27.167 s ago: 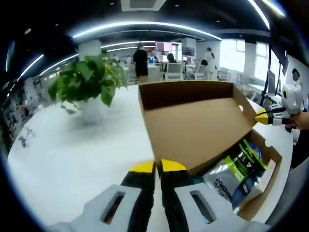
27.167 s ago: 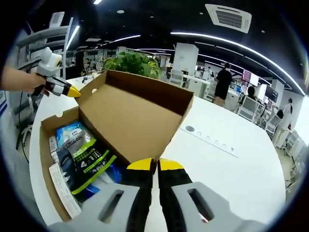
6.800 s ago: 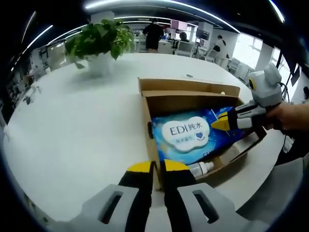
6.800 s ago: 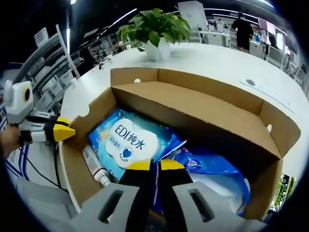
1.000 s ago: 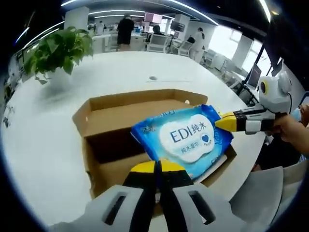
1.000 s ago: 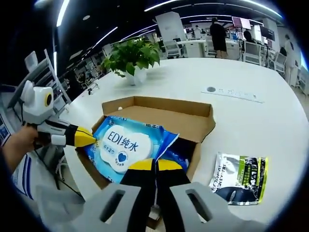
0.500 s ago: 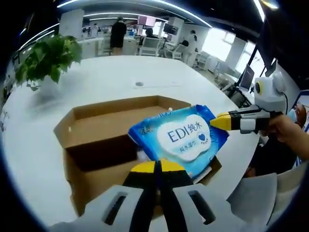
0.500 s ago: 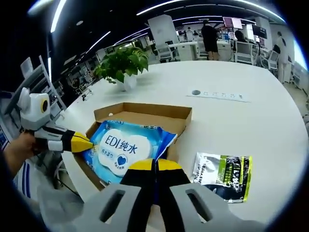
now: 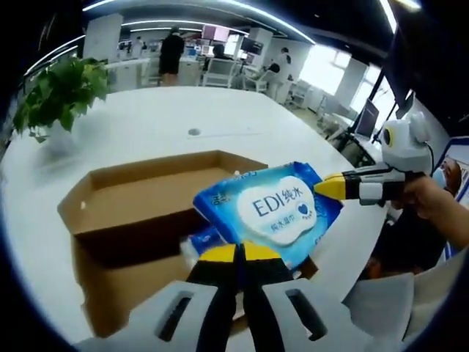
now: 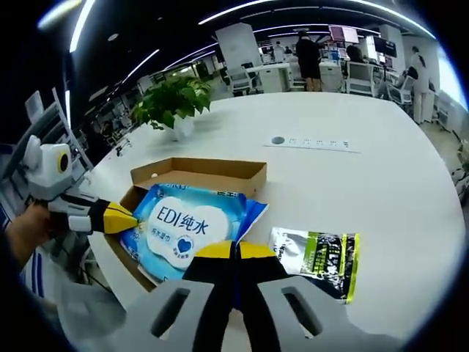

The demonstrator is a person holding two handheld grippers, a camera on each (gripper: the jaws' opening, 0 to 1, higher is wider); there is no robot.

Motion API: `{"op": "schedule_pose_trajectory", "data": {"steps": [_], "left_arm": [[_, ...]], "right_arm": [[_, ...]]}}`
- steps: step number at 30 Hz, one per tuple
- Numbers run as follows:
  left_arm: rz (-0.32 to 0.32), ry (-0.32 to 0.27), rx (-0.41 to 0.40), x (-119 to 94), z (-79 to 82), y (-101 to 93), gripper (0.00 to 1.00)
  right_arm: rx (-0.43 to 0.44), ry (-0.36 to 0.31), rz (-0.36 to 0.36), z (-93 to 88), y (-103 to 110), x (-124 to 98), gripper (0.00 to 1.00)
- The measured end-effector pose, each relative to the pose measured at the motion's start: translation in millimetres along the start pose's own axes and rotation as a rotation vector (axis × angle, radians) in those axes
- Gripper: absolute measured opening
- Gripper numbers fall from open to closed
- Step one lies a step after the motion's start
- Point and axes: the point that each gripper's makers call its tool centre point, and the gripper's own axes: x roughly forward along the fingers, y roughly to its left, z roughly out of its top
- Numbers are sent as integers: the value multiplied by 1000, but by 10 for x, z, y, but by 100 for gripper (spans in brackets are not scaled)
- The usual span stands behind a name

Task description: Operate the shoe box by opening the lid, removing the specified soft item, and placing it in the target area until the item is outside and the box remains undamaged.

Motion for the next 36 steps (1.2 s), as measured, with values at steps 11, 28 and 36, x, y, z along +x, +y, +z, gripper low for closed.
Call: {"op": "schedule_pose_trajectory", "data": {"steps": [11,28,36], "left_arm": [[-32,-2,14,202,74,-259,0],[-78,17,55,494,116,-641,0],[-90,24,72,648,115,-792,0]], "right_arm": [[26,-11,-39,4,-304,-134,0],[62,-19,-85,-62,-736,-308,0],[78,-23,-102,-82,-936,-350,0]]}}
